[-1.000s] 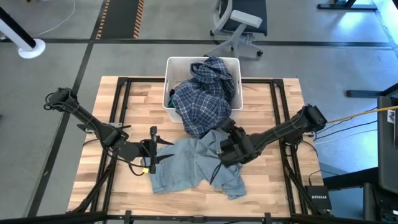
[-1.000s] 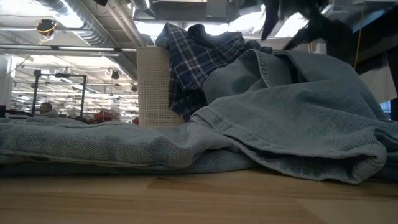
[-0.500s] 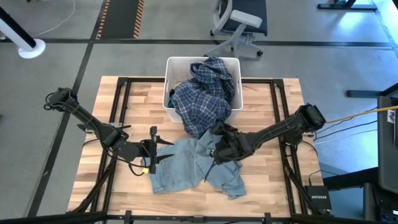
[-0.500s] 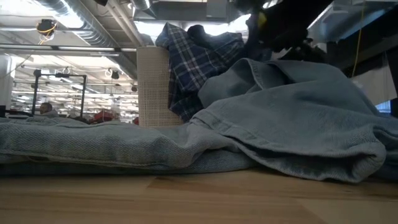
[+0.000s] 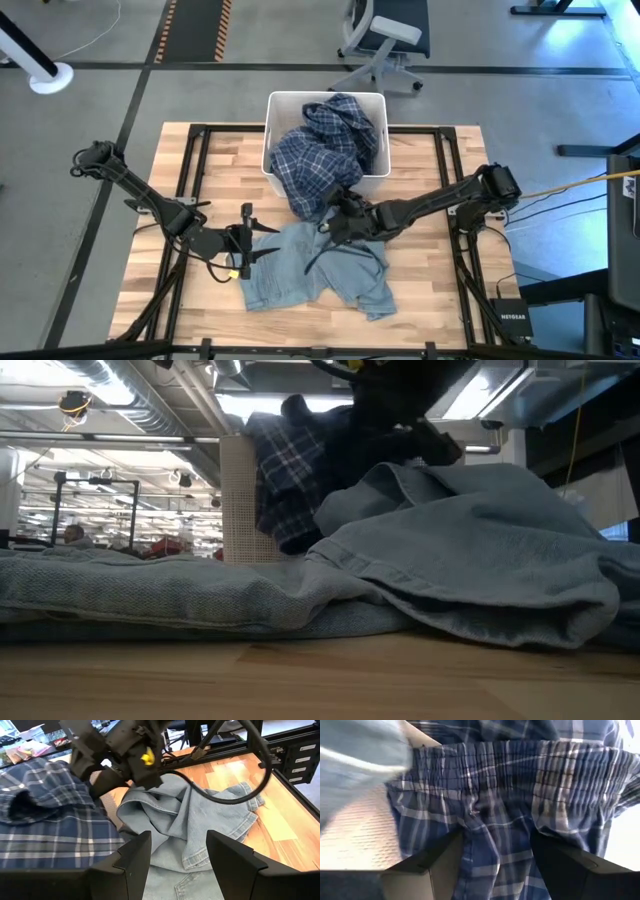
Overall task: Sort clothes
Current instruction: Put the blue checkered pants into the white laundry bin, then put the blue pants into the white laundry bin
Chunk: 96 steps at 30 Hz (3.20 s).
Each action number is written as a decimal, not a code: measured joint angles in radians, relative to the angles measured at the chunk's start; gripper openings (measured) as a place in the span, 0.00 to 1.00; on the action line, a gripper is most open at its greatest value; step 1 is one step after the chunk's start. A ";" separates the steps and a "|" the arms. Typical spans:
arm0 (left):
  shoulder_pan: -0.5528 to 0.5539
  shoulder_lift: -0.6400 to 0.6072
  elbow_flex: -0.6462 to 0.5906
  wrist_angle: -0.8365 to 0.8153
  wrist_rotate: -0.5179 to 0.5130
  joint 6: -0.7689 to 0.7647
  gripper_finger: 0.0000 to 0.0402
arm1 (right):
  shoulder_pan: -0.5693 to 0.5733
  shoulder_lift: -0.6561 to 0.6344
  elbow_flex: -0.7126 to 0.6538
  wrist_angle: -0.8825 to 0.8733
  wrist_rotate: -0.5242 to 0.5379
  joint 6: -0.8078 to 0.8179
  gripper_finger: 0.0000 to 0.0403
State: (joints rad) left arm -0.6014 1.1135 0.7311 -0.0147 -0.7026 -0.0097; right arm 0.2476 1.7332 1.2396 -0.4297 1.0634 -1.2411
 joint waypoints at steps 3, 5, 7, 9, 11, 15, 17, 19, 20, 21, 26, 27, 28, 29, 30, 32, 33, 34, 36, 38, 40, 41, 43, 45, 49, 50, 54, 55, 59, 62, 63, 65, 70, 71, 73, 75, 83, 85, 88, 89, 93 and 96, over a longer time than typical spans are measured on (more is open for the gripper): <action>0.000 0.000 0.000 0.000 0.000 0.001 0.47 | -0.025 0.000 0.000 0.060 0.000 -0.028 0.62; 0.000 0.000 0.000 0.000 0.000 0.003 0.47 | -0.038 0.000 0.000 0.111 0.006 -0.028 0.61; 0.000 0.000 0.000 0.000 0.000 0.003 0.47 | -0.047 0.000 0.003 0.170 0.034 -0.028 0.57; 0.000 0.000 0.000 0.000 0.000 0.003 0.47 | -0.056 0.000 0.025 0.201 0.047 -0.028 0.47; 0.000 0.000 0.000 -0.001 0.000 0.003 0.47 | -0.060 0.000 0.063 0.204 0.051 -0.027 0.33; 0.000 0.000 0.000 -0.002 0.000 0.003 0.47 | -0.069 0.000 0.166 0.193 0.061 -0.028 0.05; 0.000 0.000 0.000 -0.003 0.000 0.003 0.47 | -0.075 0.000 0.233 0.193 0.060 -0.043 0.05; 0.000 0.000 0.000 -0.005 0.000 0.003 0.47 | -0.092 0.000 0.306 0.190 0.065 -0.047 0.07; 0.000 0.000 0.000 -0.005 0.000 0.003 0.47 | -0.101 0.000 0.346 0.176 0.066 -0.048 0.08; 0.000 0.000 0.000 -0.005 0.000 0.003 0.47 | -0.114 -0.001 0.388 0.150 0.065 -0.048 0.08; 0.000 0.000 0.000 -0.005 0.000 -0.006 0.47 | -0.196 -0.001 0.591 0.006 0.061 -0.041 0.02; 0.000 0.000 0.000 -0.005 0.000 -0.007 0.47 | -0.214 -0.001 0.630 -0.026 0.066 -0.028 0.03; 0.000 0.000 0.000 -0.006 0.000 -0.008 0.47 | -0.235 -0.001 0.669 -0.063 0.071 -0.013 0.04; 0.000 0.000 0.000 -0.007 0.000 -0.008 0.47 | -0.256 -0.001 0.707 -0.108 0.070 0.010 0.04; 0.000 0.000 0.000 -0.010 0.000 -0.008 0.47 | -0.278 -0.002 0.743 -0.157 0.070 0.037 0.03; 0.000 0.000 0.000 -0.015 0.000 -0.009 0.47 | -0.328 -0.003 0.803 -0.262 0.061 0.104 0.02; 0.000 0.000 0.000 -0.019 0.000 -0.011 0.47 | -0.353 -0.004 0.825 -0.318 0.050 0.150 0.02; 0.000 0.000 0.000 -0.023 0.000 -0.013 0.47 | -0.379 -0.004 0.842 -0.372 0.035 0.206 0.02; 0.000 0.000 0.000 -0.029 0.000 -0.013 0.47 | -0.433 -0.005 0.858 -0.474 -0.022 0.325 0.03; 0.000 0.000 0.000 -0.027 0.000 -0.014 0.47 | -0.487 -0.004 0.858 -0.566 -0.106 0.438 0.03; 0.000 0.000 0.000 -0.028 0.000 -0.014 0.47 | -0.529 -0.001 0.843 -0.635 -0.195 0.524 0.03; 0.000 0.000 0.000 -0.028 0.000 -0.014 0.47 | -0.548 0.000 0.827 -0.655 -0.236 0.564 0.02; 0.000 0.000 0.000 -0.028 0.000 -0.016 0.47 | -0.576 0.001 0.783 -0.677 -0.313 0.638 0.03; 0.000 0.000 0.000 -0.027 0.000 -0.016 0.47 | -0.598 0.003 0.734 -0.682 -0.417 0.709 0.05; 0.000 0.000 0.000 -0.027 0.000 -0.014 0.47 | -0.624 0.004 0.658 -0.675 -0.513 0.817 0.14; 0.000 0.000 0.000 -0.026 0.000 -0.014 0.47 | -0.624 0.004 0.646 -0.675 -0.516 0.827 0.17; 0.000 0.000 0.000 -0.027 0.000 -0.014 0.47 | -0.622 0.005 0.640 -0.675 -0.551 0.826 0.30; 0.000 0.000 0.000 -0.027 0.000 -0.014 0.47 | -0.622 0.005 0.648 -0.674 -0.562 0.822 0.34; 0.000 0.000 0.000 -0.027 0.000 -0.013 0.47 | -0.621 0.005 0.725 -0.708 -0.614 0.815 0.47; 0.000 0.000 0.000 -0.028 0.000 -0.015 0.47 | -0.621 0.005 0.811 -0.770 -0.607 0.813 0.55; 0.000 0.000 0.000 -0.029 0.000 -0.016 0.47 | -0.621 0.005 0.842 -0.799 -0.604 0.814 0.57; 0.000 0.000 0.000 -0.035 0.000 -0.016 0.47 | -0.621 0.005 0.897 -0.845 -0.611 0.815 0.59; 0.000 0.000 0.000 -0.036 0.000 -0.011 0.47 | -0.588 0.003 0.987 -0.949 -0.628 0.821 0.62; 0.000 0.001 0.000 -0.036 0.000 -0.013 0.47 | -0.577 0.003 0.999 -0.967 -0.625 0.818 0.62; 0.000 0.001 0.000 -0.036 0.000 -0.015 0.47 | -0.550 0.002 1.010 -0.997 -0.619 0.813 0.62; 0.000 0.001 0.000 -0.046 0.000 -0.035 0.47 | -0.516 0.001 1.010 -1.026 -0.619 0.811 0.62; 0.000 0.001 -0.001 -0.135 0.000 -0.149 0.47 | -0.336 0.003 0.940 -1.066 -0.638 0.810 0.62; 0.000 0.001 -0.001 -0.134 0.000 -0.151 0.47 | -0.287 0.003 0.916 -1.065 -0.638 0.812 0.62; 0.000 0.001 -0.001 -0.134 0.000 -0.149 0.47 | -0.214 0.003 0.876 -1.065 -0.638 0.834 0.62; 0.000 0.001 -0.001 -0.134 0.001 -0.150 0.47 | -0.191 0.003 0.860 -1.065 -0.638 0.846 0.62; 0.000 0.001 -0.001 -0.134 0.000 -0.151 0.47 | -0.104 -0.007 0.793 -1.062 -0.608 0.902 0.62; 0.000 0.001 -0.001 -0.133 0.001 -0.159 0.47 | -0.043 -0.024 0.723 -1.061 -0.568 0.961 0.62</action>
State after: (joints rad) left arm -0.6014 1.1145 0.7303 -0.1473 -0.7021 -0.1690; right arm 0.2047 1.7091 1.9631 -1.4902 0.4952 -0.2802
